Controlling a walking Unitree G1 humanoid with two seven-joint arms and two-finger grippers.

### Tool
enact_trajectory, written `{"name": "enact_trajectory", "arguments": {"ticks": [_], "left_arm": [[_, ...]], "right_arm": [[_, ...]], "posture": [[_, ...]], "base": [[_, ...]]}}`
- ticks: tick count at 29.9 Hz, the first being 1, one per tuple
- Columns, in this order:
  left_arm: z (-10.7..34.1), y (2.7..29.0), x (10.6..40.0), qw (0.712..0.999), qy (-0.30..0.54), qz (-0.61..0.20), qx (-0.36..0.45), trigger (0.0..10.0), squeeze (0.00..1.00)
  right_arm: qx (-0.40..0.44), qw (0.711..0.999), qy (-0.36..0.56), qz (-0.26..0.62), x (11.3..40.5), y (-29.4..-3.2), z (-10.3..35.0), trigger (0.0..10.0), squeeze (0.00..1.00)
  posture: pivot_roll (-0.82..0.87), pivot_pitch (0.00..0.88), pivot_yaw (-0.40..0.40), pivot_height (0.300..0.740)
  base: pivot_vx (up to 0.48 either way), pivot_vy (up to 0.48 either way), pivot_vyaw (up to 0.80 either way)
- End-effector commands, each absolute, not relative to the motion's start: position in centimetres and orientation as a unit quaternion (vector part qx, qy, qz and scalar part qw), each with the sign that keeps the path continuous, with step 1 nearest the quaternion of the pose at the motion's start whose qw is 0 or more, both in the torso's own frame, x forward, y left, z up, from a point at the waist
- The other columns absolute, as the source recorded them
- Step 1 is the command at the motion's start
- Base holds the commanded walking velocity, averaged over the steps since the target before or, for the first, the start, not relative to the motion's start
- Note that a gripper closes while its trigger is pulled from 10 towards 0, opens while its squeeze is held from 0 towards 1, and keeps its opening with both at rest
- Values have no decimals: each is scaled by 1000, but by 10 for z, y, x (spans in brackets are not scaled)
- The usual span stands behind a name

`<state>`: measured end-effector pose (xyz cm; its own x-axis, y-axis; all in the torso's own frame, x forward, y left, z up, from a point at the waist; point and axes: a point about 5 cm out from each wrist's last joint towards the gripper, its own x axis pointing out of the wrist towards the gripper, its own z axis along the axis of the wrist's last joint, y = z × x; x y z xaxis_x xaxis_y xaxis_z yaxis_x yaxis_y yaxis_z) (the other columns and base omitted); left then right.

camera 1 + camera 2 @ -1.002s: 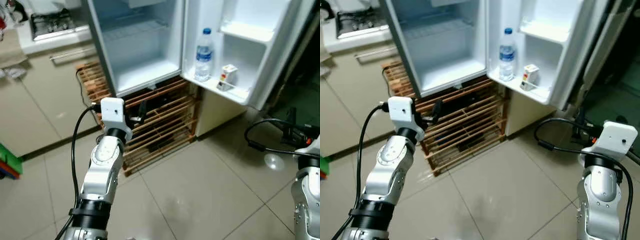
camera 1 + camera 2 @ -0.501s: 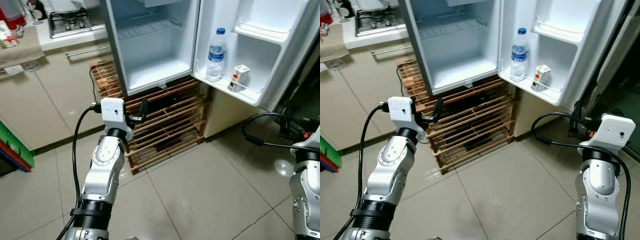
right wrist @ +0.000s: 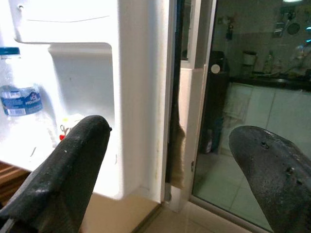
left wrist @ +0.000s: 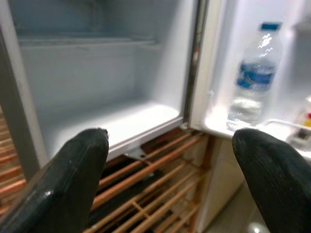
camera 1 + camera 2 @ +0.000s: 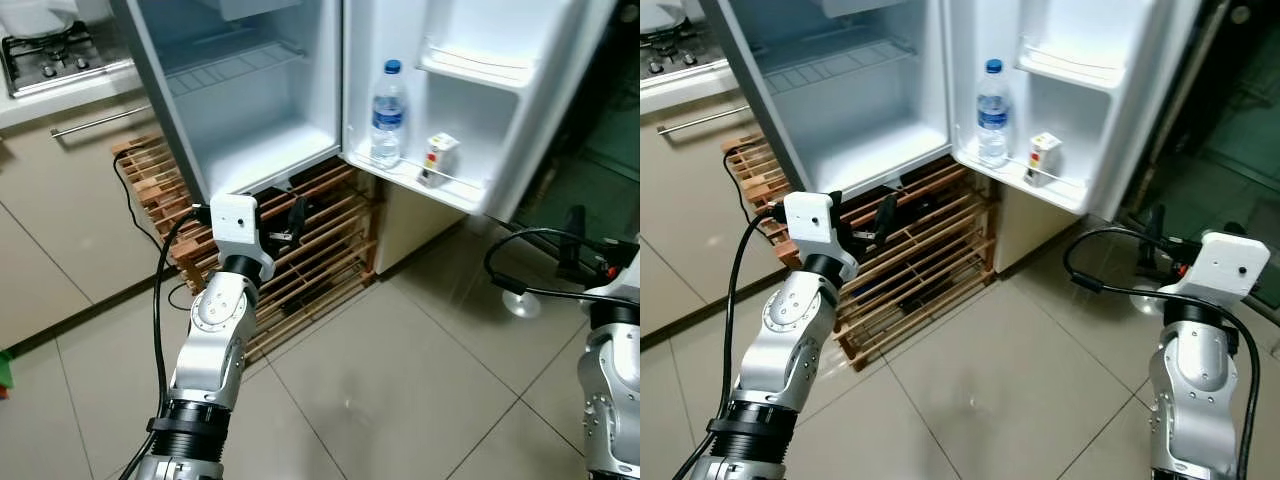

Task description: Restocking fridge

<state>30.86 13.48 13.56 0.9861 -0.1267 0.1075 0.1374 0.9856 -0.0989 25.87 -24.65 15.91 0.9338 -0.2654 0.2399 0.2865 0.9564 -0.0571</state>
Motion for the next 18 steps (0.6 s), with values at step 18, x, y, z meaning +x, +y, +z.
{"name": "enact_trajectory", "arguments": {"ticks": [18], "left_arm": [[138,129,309,996,-50,-58,-42,10000,0]], "right_arm": [[-36,988,-95,-114,258,-236,146,10000,0]], "posture": [[-137,0,24,740]], "base": [[0,0,510]]}}
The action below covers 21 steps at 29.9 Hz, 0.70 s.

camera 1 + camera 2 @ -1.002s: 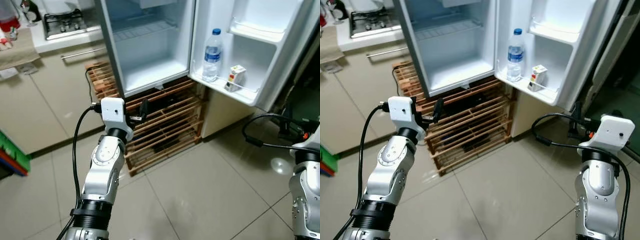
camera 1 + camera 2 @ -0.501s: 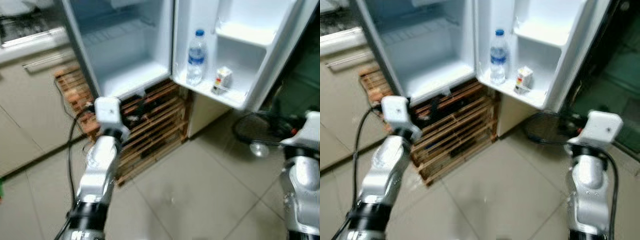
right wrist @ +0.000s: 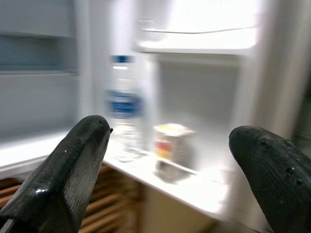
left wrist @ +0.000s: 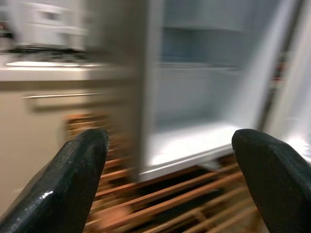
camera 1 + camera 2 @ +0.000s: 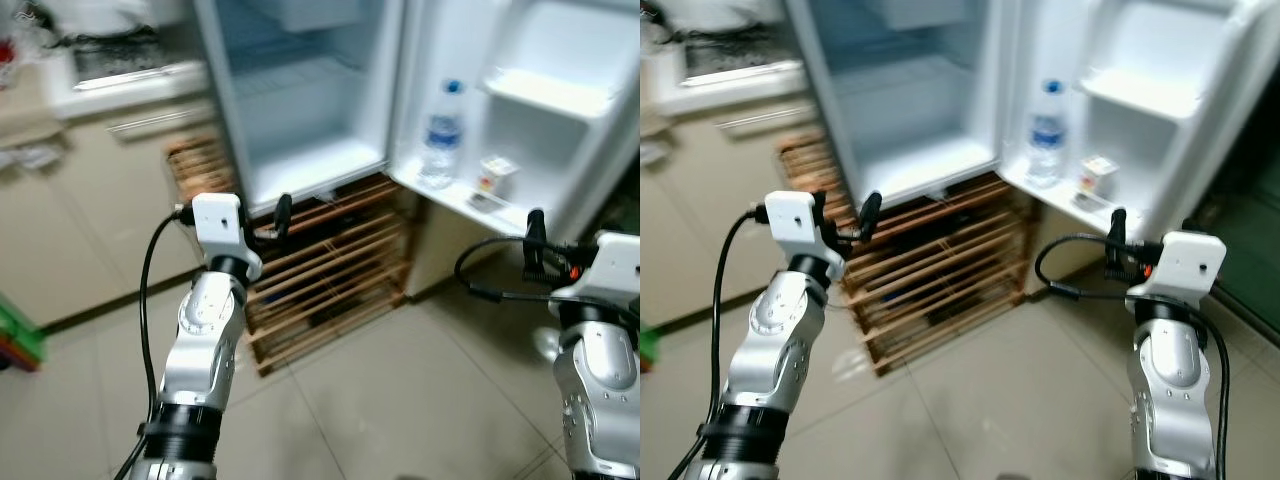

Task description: Restocking fridge

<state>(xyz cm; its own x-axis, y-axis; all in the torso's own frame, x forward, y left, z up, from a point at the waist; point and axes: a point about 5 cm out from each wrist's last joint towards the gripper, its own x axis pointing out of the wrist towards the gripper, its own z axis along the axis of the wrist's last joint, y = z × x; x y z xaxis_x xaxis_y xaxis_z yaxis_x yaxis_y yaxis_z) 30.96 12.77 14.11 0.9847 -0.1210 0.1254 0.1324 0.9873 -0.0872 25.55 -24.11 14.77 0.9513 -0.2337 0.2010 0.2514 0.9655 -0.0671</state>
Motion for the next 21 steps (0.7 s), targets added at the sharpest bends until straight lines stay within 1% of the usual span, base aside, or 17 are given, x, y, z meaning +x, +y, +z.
{"name": "enact_trajectory", "arguments": {"ticks": [1,6,8,9,11,12,13,14,16,17,20,21], "left_arm": [[138,129,309,996,-50,-58,-42,10000,0],[135,135,303,997,-48,-46,-35,10000,0],[127,142,300,999,-35,-28,-25,10000,0],[126,148,297,999,-16,-21,-19,10000,0],[126,148,297,1000,-12,-21,-18,10000,0],[129,149,297,999,-16,-29,-16,10000,0],[129,149,297,999,-16,-29,-16,10000,0],[130,149,298,999,-21,-36,-14,10000,0],[135,145,301,998,-31,-51,-10,10000,0],[135,145,301,998,-31,-51,-10,10000,0],[144,132,301,995,-49,-85,-29,10000,0],[144,132,301,995,-49,-85,-29,10000,0]], "right_arm": [[-36,988,-95,-114,258,-236,146,10000,0],[-30,992,-86,-88,263,-226,142,10000,0],[-29,993,-77,-80,264,-222,135,10000,0],[-26,995,-61,-81,264,-222,130,10000,0],[-26,995,-57,-81,264,-222,129,10000,0],[-24,995,-53,-79,265,-220,127,10000,0],[-24,995,-53,-79,265,-220,127,10000,0],[-23,995,-51,-77,266,-219,126,10000,0],[-12,995,-51,-85,266,-217,125,10000,0],[-12,995,-51,-85,266,-217,125,10000,0],[-12,993,-57,-99,261,-220,125,10000,0],[-12,993,-57,-99,261,-220,125,10000,0]], "posture": [[-137,0,24,740],[-115,0,4,740],[-96,0,-6,740],[-75,0,-15,740],[-75,0,-15,740],[-88,0,4,740],[-88,0,4,740],[-94,0,10,740],[-134,0,57,740],[-134,0,57,740],[-142,6,84,740],[-142,6,84,740]], "base": [[0,0,731],[0,0,717],[0,0,706],[0,0,700],[0,0,700],[0,0,656],[0,0,656],[0,0,0],[0,0,0],[0,0,0],[0,-395,0],[0,-458,0]]}}
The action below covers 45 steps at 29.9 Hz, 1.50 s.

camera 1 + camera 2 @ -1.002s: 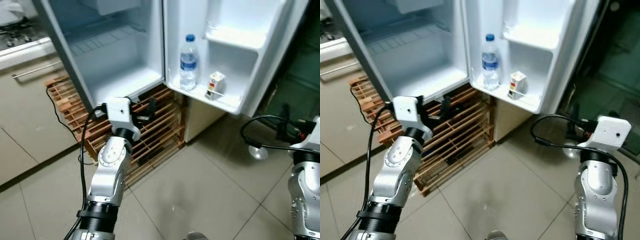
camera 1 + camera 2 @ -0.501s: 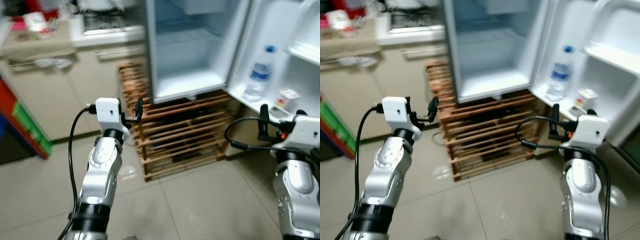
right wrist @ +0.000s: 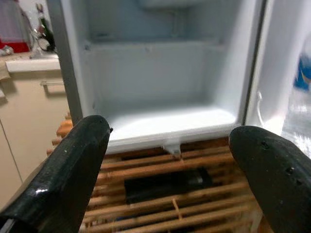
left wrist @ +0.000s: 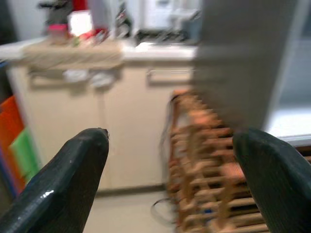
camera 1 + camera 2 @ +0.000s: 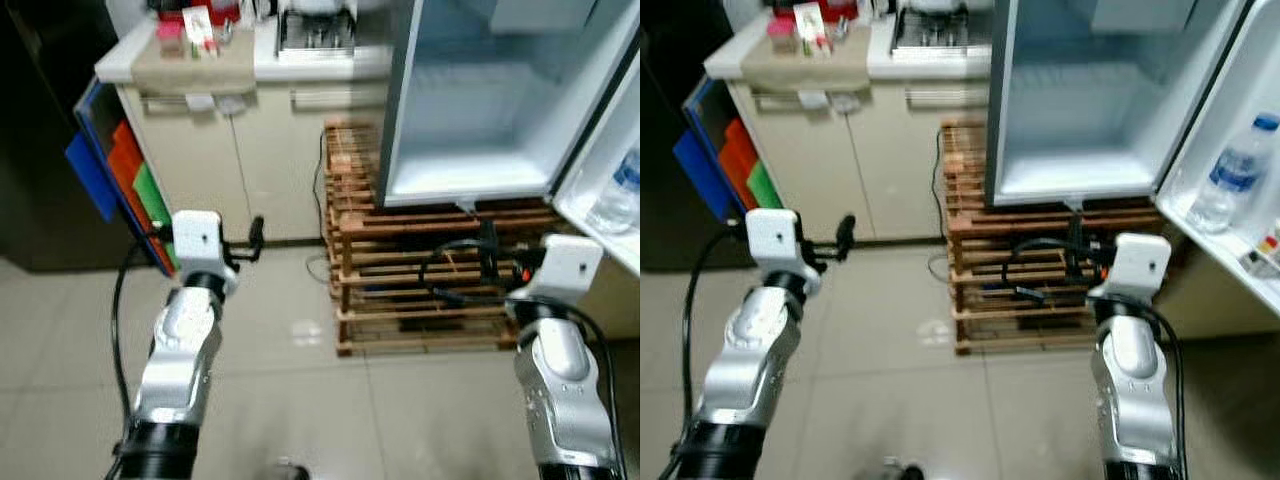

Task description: Restocking fridge

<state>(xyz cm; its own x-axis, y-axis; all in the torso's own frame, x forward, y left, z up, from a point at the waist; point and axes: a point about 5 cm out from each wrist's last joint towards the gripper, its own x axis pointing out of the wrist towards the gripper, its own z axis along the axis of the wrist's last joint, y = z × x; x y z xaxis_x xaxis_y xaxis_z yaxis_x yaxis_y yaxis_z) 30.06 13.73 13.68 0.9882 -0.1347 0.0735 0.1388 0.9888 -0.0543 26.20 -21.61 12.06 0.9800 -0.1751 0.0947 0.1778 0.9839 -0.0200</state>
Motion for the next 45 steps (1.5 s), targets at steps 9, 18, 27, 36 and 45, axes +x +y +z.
{"name": "enact_trajectory", "arguments": {"ticks": [9,18,27,36,45], "left_arm": [[146,132,298,994,-57,-83,-38,10000,0],[143,130,299,994,-52,-65,-69,10000,0],[148,126,310,994,-62,-70,-60,10000,0],[144,123,311,994,-56,-90,-38,10000,0],[4,130,290,952,271,-138,38,10000,0]], "right_arm": [[-16,995,-41,-92,261,-220,114,10000,0],[-38,997,-29,-63,248,-229,109,10000,0],[-48,995,-31,-78,238,-234,104,10000,0],[-36,996,-50,-57,245,-224,112,10000,0],[-41,979,199,-24,232,-229,0,10000,0]], "posture": [[-108,0,32,740],[-106,0,-7,740],[-138,0,17,740],[-130,0,22,740],[-115,0,19,740]], "base": [[0,-442,0],[64,-276,0],[0,0,0],[0,0,0],[0,0,0]]}}
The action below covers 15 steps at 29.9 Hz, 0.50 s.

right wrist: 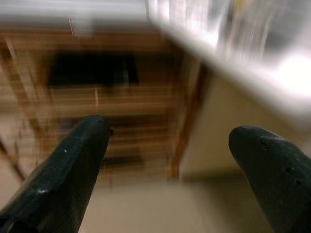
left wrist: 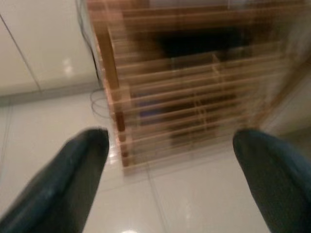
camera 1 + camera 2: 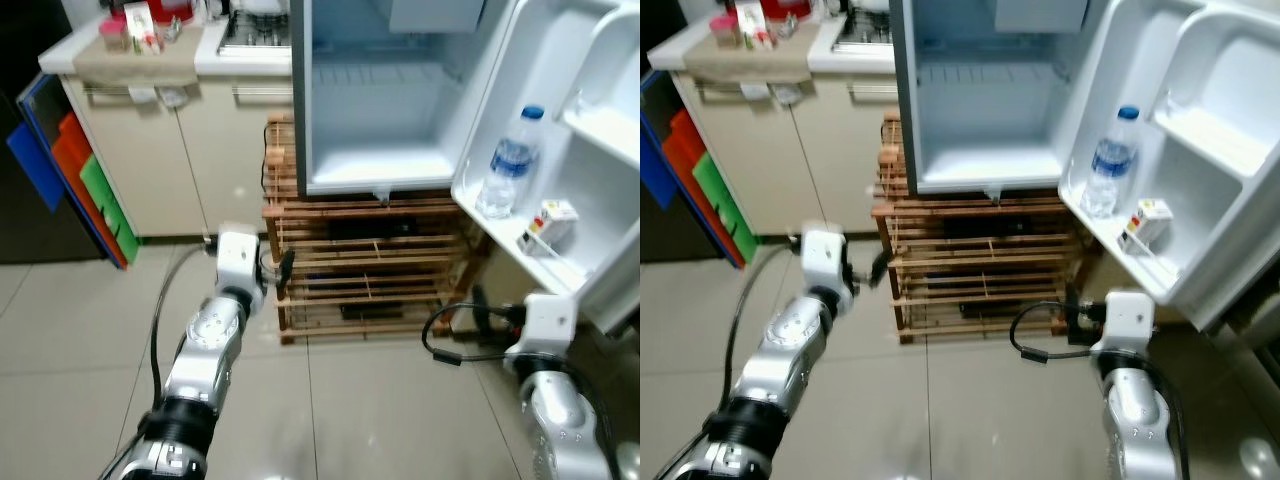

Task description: Restocking fridge

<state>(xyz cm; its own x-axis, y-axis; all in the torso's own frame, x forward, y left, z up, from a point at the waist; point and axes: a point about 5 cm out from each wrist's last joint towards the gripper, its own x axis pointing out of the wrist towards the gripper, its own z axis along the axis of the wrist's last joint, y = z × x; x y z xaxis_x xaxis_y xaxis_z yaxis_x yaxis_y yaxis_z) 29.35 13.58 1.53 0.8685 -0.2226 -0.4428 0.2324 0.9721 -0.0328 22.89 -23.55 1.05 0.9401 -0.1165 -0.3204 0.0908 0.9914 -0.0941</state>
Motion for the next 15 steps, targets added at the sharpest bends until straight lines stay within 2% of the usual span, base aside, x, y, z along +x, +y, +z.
{"name": "enact_trajectory", "arguments": {"ticks": [1,3,6,9,12,15], "left_arm": [[4,130,290,952,271,-138,38,10000,0],[-20,133,274,929,338,-146,42,10000,0],[-47,140,248,898,415,-133,59,10000,0],[-56,141,238,884,444,-130,64,10000,0],[-57,138,237,885,443,-134,57,10000,0],[-55,136,239,892,431,-130,39,10000,0]], "right_arm": [[-41,979,199,-24,232,-229,0,10000,0],[-28,953,302,0,222,-223,-32,10000,0],[-8,915,399,-54,201,-235,-57,10000,0],[-13,917,394,-68,205,-237,-57,10000,0],[-5,923,378,-74,213,-236,-53,10000,0],[-16,926,372,-63,216,-235,-51,10000,0]], "posture": [[-115,0,19,740],[-120,0,24,740],[-107,0,23,740],[-106,0,28,740],[-117,0,37,740],[-123,0,42,740]], "base": [[0,0,0],[0,0,0],[0,0,0],[0,0,0],[0,0,0],[326,-349,0]]}}
